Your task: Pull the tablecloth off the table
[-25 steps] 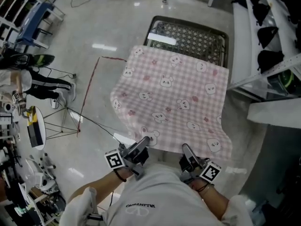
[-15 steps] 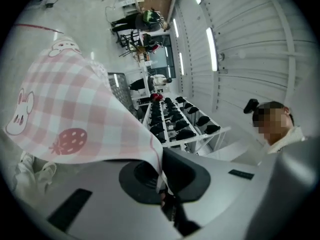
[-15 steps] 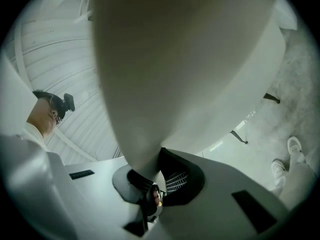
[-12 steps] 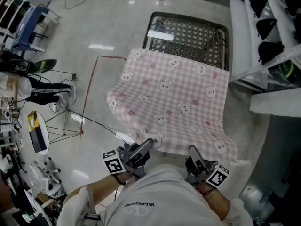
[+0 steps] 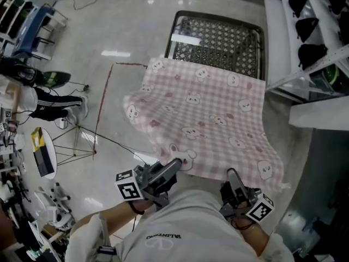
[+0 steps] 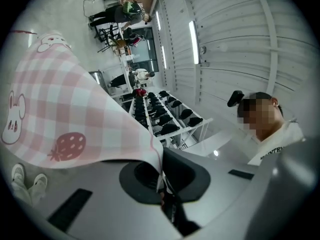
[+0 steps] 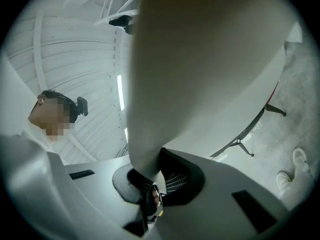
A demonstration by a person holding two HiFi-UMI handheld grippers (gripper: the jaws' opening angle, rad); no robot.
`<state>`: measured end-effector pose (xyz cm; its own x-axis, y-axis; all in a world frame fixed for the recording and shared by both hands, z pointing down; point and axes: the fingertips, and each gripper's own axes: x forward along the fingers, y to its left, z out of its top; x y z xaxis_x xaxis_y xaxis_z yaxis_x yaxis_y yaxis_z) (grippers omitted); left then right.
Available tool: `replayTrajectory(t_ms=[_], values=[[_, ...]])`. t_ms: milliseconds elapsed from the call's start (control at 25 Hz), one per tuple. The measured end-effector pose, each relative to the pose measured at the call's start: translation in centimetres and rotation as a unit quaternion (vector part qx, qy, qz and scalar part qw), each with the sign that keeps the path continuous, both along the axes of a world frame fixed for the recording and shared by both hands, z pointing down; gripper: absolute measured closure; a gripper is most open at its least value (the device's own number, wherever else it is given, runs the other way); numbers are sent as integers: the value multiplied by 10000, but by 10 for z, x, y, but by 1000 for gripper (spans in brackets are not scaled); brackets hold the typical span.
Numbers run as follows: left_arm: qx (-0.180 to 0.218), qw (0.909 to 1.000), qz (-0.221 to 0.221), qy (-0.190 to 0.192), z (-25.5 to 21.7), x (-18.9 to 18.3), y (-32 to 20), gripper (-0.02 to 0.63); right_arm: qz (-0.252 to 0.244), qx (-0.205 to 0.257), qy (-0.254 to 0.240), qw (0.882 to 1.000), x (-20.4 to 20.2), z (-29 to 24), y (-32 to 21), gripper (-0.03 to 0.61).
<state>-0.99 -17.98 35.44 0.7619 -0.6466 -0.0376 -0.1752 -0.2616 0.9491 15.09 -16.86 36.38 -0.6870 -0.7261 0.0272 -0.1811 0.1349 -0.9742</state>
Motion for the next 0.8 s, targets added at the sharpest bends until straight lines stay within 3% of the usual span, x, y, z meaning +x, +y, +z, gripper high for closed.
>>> replayTrajectory(t_ms=[360, 600, 800], values=[[8, 9997, 233, 75, -5, 1, 14, 614, -8, 96, 110, 9999, 1, -2, 10, 568], [-81, 9994, 301, 153, -45, -7, 48, 614, -208, 429, 228, 9986, -8, -47, 39, 568], [374, 9987, 356, -5, -77, -7, 50, 614, -295, 888, 216, 9954, -8, -75, 42, 568]])
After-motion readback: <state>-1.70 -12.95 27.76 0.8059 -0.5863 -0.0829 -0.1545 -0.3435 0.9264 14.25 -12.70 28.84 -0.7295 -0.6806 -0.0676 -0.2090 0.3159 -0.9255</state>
